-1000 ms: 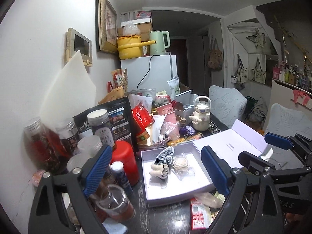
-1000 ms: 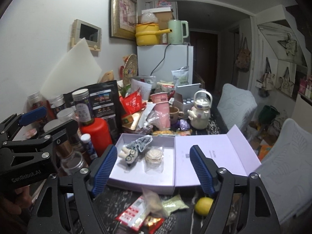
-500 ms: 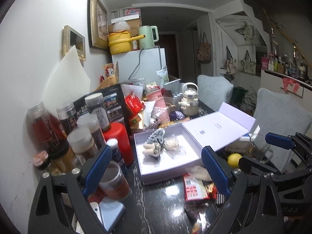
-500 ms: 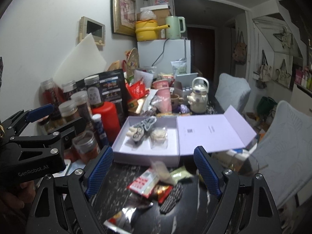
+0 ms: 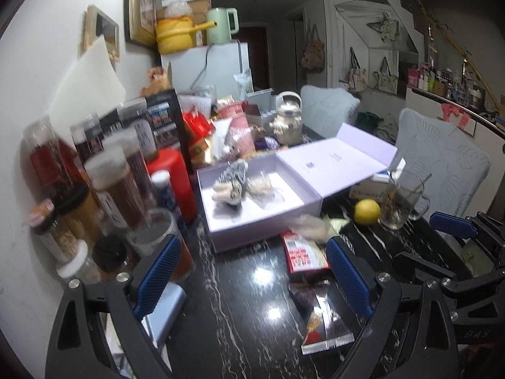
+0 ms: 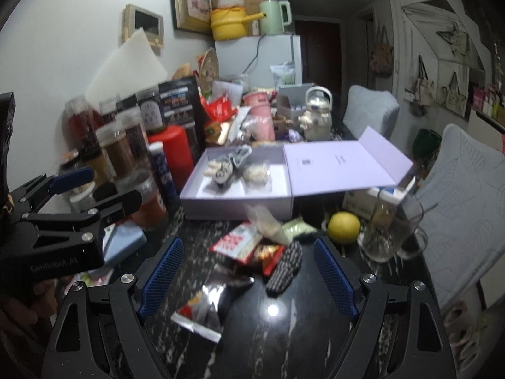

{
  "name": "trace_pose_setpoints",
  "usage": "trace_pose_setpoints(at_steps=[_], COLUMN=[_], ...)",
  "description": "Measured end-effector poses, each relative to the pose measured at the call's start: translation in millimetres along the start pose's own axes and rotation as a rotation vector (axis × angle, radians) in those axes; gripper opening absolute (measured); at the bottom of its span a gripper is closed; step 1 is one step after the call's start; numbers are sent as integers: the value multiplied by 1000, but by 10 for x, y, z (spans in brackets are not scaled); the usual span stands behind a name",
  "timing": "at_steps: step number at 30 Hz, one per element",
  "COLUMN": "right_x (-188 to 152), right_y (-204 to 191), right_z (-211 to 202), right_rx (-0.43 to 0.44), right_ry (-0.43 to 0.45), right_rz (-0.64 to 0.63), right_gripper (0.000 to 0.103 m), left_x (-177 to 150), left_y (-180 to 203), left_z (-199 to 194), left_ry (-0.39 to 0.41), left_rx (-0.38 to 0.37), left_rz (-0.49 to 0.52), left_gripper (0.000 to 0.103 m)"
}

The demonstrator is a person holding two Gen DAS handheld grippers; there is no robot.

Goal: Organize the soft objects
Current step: 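Move both tools back toward the remaining items on the table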

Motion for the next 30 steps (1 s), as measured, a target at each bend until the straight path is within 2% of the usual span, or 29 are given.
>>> trace_pose_setpoints(at_steps=[12,21,30], right_x=[-491,-771,-975], right_y=[61,168,381], right_z=[296,467,620], right_rx=[30,13,-5], right_ry=[-141,-209,-265], right_rz=[74,101,112], right_gripper=[85,85,85], left_x=[-356,-635,-834], left_y=[61,252,453], left_z=[328,600,922], left_ry=[-136,-248,-361], left_rx=[-49,-101,-140], left_rz=[7,47,16], left_gripper=[94,94,94])
Point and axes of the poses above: each gripper's, at about its wrist camera, not at the fingertips, and z roughly the way its jaws point, y to its right, x to its top, the point moved 6 cm from there along z, roughly the way its jaws point, and after that the axes turned 5 degrees about -y, right-handed, at the moved point
